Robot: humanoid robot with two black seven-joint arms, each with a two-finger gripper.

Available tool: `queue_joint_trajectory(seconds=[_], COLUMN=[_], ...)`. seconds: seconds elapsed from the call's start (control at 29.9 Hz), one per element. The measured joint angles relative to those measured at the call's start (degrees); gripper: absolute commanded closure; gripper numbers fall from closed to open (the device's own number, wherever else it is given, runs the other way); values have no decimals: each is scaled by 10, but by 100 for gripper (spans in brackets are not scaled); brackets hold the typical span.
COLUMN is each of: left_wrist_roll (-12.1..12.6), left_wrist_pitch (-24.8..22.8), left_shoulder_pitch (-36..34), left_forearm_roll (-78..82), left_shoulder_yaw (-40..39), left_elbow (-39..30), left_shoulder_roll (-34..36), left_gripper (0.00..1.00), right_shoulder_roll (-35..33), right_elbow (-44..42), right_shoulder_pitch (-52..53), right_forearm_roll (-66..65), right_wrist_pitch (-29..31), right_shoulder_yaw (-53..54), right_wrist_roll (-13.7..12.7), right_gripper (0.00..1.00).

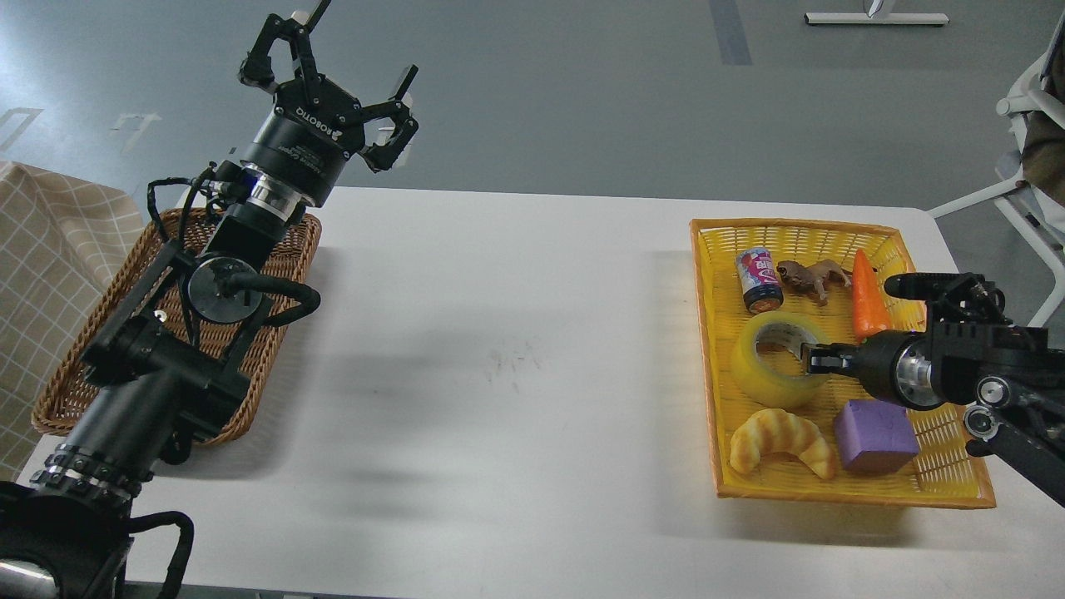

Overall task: Place and transfer tape with both arms
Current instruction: 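Grasp the yellow tape roll through its hole with the right gripper, then lift the tape roll and carry it toward the table center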

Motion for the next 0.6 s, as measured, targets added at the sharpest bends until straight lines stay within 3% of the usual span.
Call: queue_joint_trajectory(seconds=[0.1,0.4,0.6], left_wrist_roll=[0,0,0], left_wrist_pitch=[0,0,0], left_shoulder_pitch=[0,-1,-1], left_forearm_roll=[0,0,0], left_shoulder_yaw=[0,0,0], left_elbow=[0,0,0], left_shoulder_roll=[0,1,0], left_gripper=[2,2,2], right_shoulder_roll=[0,-8,-62], right_elbow=[-1,30,101], right_shoulder_pitch=[1,17,27], right_forearm_roll=[0,7,10], right_wrist_pitch=[0,0,0], right_shoulder_yaw=[0,2,6], right_wrist_roll=[0,0,0], right_gripper=[100,100,100])
